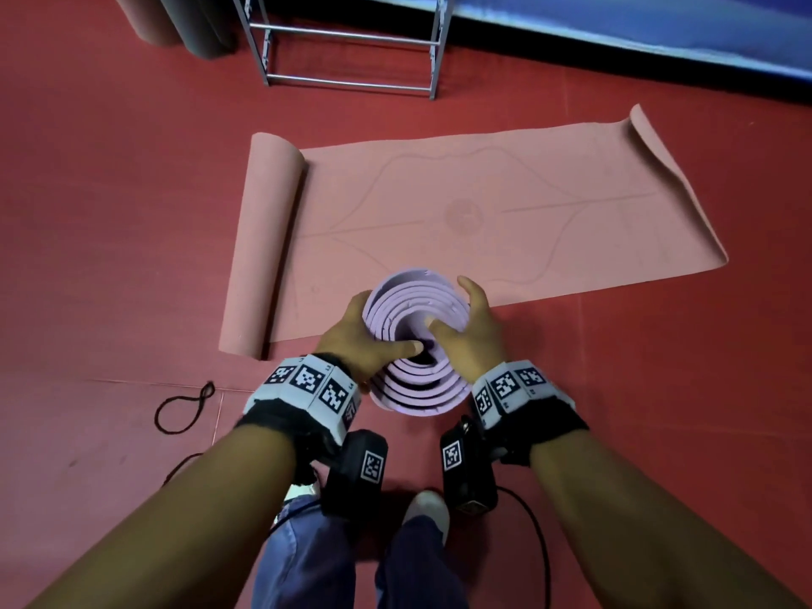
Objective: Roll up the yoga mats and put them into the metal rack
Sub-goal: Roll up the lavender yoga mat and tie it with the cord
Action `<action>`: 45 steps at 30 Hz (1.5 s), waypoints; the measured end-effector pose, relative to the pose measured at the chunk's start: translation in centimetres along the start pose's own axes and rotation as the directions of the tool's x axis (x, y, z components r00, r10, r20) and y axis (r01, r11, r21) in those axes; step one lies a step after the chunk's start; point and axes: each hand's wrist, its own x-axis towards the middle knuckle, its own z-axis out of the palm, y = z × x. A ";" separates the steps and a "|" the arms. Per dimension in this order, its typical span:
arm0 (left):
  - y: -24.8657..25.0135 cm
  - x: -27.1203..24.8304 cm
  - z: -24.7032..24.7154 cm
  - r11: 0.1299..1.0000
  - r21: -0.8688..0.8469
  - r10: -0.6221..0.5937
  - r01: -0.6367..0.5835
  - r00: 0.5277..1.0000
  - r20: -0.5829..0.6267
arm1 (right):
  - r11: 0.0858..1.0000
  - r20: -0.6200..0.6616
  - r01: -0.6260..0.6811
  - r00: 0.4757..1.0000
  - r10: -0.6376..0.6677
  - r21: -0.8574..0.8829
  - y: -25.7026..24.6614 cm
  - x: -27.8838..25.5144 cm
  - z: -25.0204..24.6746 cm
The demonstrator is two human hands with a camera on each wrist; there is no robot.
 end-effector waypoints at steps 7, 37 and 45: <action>0.0 0.6 1.1 0.982 0.086 0.179 -0.167 0.969 -0.172 | 0.994 0.033 0.104 0.994 -0.103 -0.038 -0.1 -0.4 -0.7; -2.6 -0.9 1.2 0.957 -0.290 -0.075 0.007 0.972 -0.222 | 0.991 -0.011 -0.060 0.998 0.062 0.123 -1.6 0.4 -0.3; -1.7 -0.6 0.2 0.954 -0.285 -0.001 -0.093 0.949 -0.315 | 0.997 -0.028 0.052 0.998 -0.054 -0.064 -1.1 -0.6 0.2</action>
